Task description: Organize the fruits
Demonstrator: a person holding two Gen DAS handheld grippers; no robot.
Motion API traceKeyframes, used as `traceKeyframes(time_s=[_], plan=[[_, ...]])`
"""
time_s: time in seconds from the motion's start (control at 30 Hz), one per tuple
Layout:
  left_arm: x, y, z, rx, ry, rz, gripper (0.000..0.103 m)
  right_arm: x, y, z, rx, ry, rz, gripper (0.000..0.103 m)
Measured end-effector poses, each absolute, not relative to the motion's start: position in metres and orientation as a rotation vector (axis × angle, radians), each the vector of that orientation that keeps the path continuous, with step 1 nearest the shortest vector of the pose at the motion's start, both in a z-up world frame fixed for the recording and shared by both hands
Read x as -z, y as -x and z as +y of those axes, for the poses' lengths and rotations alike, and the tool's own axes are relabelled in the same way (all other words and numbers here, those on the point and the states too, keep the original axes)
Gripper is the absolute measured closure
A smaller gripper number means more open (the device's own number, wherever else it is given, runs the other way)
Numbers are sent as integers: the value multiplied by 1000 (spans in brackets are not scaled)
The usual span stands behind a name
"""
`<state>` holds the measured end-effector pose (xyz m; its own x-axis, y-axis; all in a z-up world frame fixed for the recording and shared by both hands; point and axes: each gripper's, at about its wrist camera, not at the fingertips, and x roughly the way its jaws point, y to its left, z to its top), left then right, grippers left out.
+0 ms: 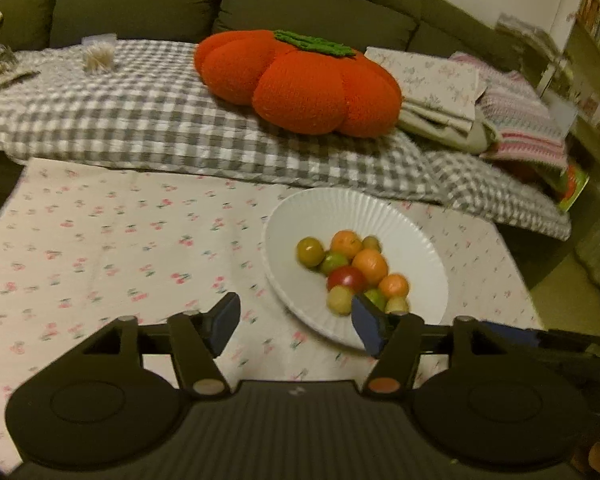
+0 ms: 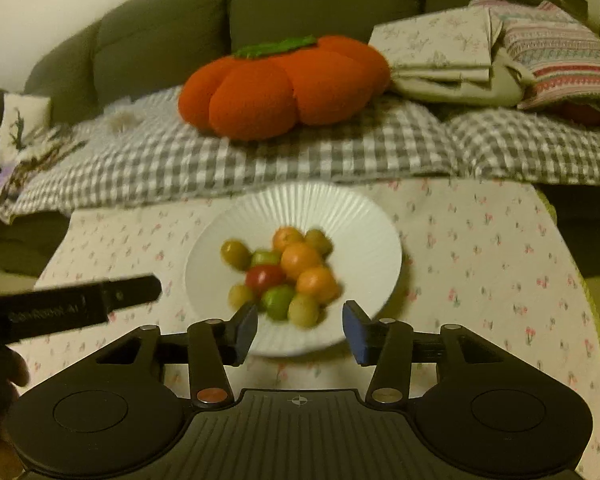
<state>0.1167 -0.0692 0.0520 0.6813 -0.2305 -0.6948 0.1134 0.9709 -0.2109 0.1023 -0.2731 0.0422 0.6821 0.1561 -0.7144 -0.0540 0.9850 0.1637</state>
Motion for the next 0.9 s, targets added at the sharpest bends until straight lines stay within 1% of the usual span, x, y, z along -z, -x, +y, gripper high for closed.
traceKeyframes(time_s=[0.07,0.13,0.17,0.2,0.27,0.33,0.4,0.5,0.53,0.7,0.9], plan=[[-60,-104,-67,177,118,807,33,-40,-94,-273,-129,-174,850,56],[-68,-92,-64,174,100,810,28,-41,-86,-272,-117,-166,865,54],[-72,-87,-62,175,97,811,24,-43,-81,-271,-113,-160,866,53],[-76,-81,-59,174,96,805,21,-45,-78,-270,-113,-162,864,52],[-82,-71,-57,170,82,793,18,-51,-69,-270,-109,-174,854,47],[-86,-61,-56,174,56,785,16,-56,-60,-270,-102,-171,841,40],[-89,-51,-54,171,31,779,8,-61,-52,-270,-91,-165,827,36],[-91,-39,-50,158,21,780,3,-67,-41,-271,-68,-178,813,22],[-91,-37,-49,155,19,781,2,-68,-37,-271,-63,-182,809,19],[-83,-39,-49,118,-26,792,2,-69,-21,-272,-57,-197,812,13],[-86,-33,-52,135,-6,773,1,-73,-10,-273,-42,-161,797,11]])
